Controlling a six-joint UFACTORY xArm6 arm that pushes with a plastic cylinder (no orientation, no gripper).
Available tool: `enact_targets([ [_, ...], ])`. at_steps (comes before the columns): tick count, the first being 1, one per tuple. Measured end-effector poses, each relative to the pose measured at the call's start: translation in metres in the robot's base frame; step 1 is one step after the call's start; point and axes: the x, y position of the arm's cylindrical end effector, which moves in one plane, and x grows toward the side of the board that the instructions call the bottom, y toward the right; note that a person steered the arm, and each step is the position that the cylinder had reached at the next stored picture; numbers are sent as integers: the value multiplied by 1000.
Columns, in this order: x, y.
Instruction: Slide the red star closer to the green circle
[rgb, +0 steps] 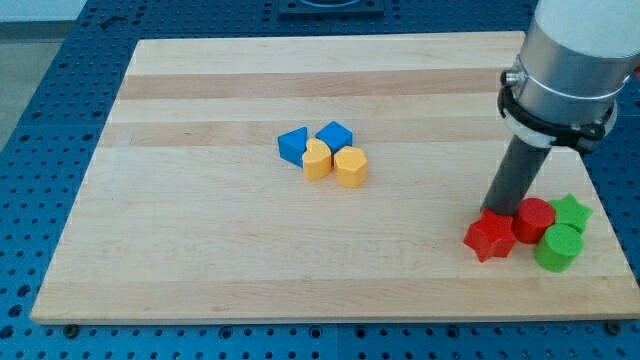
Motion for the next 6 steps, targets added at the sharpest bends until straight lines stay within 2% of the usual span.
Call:
enact_targets([
  [1, -35, -28],
  [2, -32, -34],
  [3, 28, -40],
  [6, 28, -29],
])
